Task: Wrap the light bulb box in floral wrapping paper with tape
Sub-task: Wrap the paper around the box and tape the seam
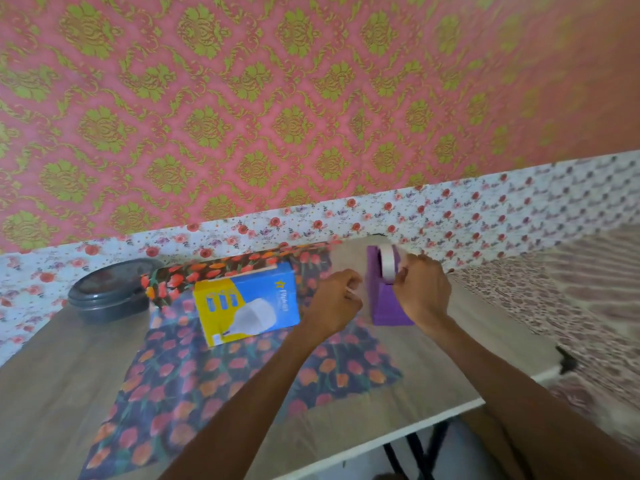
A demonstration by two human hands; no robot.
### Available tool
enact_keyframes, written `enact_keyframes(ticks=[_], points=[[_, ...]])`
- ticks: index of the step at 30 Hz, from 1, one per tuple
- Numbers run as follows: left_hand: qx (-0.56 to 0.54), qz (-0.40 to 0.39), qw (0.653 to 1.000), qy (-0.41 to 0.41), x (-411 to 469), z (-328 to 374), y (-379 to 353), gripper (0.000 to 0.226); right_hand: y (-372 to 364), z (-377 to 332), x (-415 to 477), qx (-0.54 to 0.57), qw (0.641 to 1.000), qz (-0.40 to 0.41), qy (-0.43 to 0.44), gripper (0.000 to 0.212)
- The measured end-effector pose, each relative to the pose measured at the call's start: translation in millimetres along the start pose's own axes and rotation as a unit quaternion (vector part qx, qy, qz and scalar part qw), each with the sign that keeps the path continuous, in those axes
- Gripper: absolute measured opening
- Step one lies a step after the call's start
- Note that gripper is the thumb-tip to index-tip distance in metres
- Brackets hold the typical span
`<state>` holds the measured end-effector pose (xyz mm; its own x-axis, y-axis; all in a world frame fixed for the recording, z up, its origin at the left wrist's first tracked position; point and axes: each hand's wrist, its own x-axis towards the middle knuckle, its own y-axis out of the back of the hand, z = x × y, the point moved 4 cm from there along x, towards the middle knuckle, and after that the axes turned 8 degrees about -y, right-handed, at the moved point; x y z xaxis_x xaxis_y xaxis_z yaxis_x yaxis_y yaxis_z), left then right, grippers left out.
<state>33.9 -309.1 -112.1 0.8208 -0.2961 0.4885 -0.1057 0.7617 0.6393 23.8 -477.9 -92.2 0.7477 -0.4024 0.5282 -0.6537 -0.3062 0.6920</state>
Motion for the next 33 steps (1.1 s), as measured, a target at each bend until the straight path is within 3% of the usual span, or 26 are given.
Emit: enact_keyframes(ticks=[2,4,6,8,12,15,20,24,29,31,33], points=[[-0.008,-0.039,0.999,0.013,11.9,1.8,-18.3,0.046,-4.4,16.0,10.1,0.013,0.996,-0.048,-0.074,0.028],[0.010,-0.062,0.998,0.007,21.5,3.2,-32.4,0.046,-15.6,24.8,19.2,0.097,0.968,-0.160,-0.166,0.037],[0.040,-0.058,0.997,0.003,28.4,5.2,-40.1,0.035,-24.1,25.1,22.6,0.247,0.894,-0.268,-0.261,0.034],[0.037,-0.036,0.999,0.012,32.2,3.6,-41.2,0.034,-24.8,22.2,23.0,0.315,0.827,-0.336,-0.322,0.025],[0.002,0.018,0.999,0.030,29.3,1.0,-38.8,0.036,-30.5,20.3,26.0,0.292,0.770,-0.414,-0.387,0.016],[-0.017,0.036,0.999,0.037,28.9,7.3,-43.5,0.029,-31.7,21.6,29.0,0.313,0.764,-0.401,-0.396,0.022],[-0.017,0.039,0.998,0.053,32.1,9.3,-49.8,0.033,-24.6,22.3,27.6,0.337,0.774,-0.369,-0.389,0.013],[-0.020,0.047,0.997,0.057,30.4,9.3,-50.4,0.031,-11.9,16.8,30.4,0.386,0.749,-0.375,-0.386,0.018],[-0.041,0.046,0.996,0.065,30.6,7.1,-50.4,0.031,3.7,13.5,28.5,0.350,0.791,-0.365,-0.345,0.005],[-0.041,0.033,0.996,0.071,31.4,6.3,-51.7,0.029,2.4,15.9,25.8,0.334,0.822,-0.329,-0.324,0.013],[-0.041,0.026,0.996,0.070,30.7,6.1,-53.4,0.027,-1.8,20.1,20.6,0.339,0.827,-0.310,-0.324,0.027]])
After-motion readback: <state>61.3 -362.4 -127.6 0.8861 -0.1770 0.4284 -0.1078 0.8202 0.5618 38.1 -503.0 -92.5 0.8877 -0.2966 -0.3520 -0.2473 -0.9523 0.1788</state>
